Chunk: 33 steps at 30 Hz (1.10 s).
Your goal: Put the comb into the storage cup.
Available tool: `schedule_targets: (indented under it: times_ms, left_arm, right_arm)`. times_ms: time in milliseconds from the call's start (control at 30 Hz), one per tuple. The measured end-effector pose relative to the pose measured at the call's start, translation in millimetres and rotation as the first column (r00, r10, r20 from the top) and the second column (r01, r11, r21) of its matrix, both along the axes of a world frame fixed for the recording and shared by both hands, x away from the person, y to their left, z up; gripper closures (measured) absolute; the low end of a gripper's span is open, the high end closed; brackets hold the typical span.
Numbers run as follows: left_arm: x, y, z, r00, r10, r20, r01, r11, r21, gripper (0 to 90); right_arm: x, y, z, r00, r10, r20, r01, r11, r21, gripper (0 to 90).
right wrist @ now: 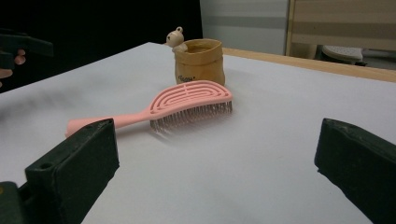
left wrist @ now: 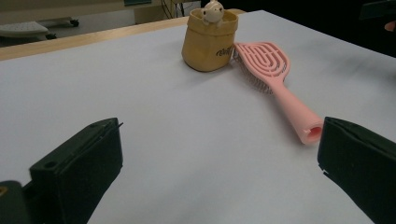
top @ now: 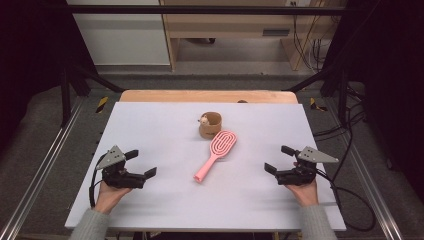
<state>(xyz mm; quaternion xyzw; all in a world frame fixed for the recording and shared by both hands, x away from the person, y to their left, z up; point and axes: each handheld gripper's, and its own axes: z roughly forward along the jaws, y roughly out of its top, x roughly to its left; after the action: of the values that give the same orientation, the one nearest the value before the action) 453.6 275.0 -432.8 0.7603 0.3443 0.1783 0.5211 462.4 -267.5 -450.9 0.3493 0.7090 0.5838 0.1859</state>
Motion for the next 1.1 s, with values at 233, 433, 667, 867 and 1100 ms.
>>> schedule_targets:
  times_ms: [233,433,667,867,1100]
  left_arm:
    - [2.5,-9.0,4.2,0.9999,-0.006,-0.012,0.007,0.9998,0.020,0.0]
    - [5.2,-14.8,10.3,0.9998,-0.009,-0.019,0.010,0.9995,0.030,0.0]
    - [9.5,-23.0,19.4,0.9998,-0.001,-0.021,0.002,0.9992,0.040,0.0]
    - [13.8,-32.4,26.0,0.9997,-0.003,-0.026,0.005,0.9983,0.058,0.0]
    - [17.9,-42.2,29.3,0.9993,-0.008,-0.035,0.011,0.9976,0.068,0.0]
  right_arm:
    - [0.3,0.3,-0.3,1.0000,0.001,0.001,-0.001,1.000,-0.001,0.3]
    - [0.5,0.3,-0.4,1.0000,0.002,0.000,-0.002,1.000,-0.005,0.3]
    - [0.5,0.4,-0.5,1.0000,0.000,0.001,0.000,1.000,-0.006,0.3]
    - [0.6,0.5,-0.7,1.0000,0.002,-0.002,-0.002,1.000,-0.008,0.3]
    - [0.7,0.3,-0.7,1.0000,0.001,-0.002,-0.001,1.000,-0.011,0.3]
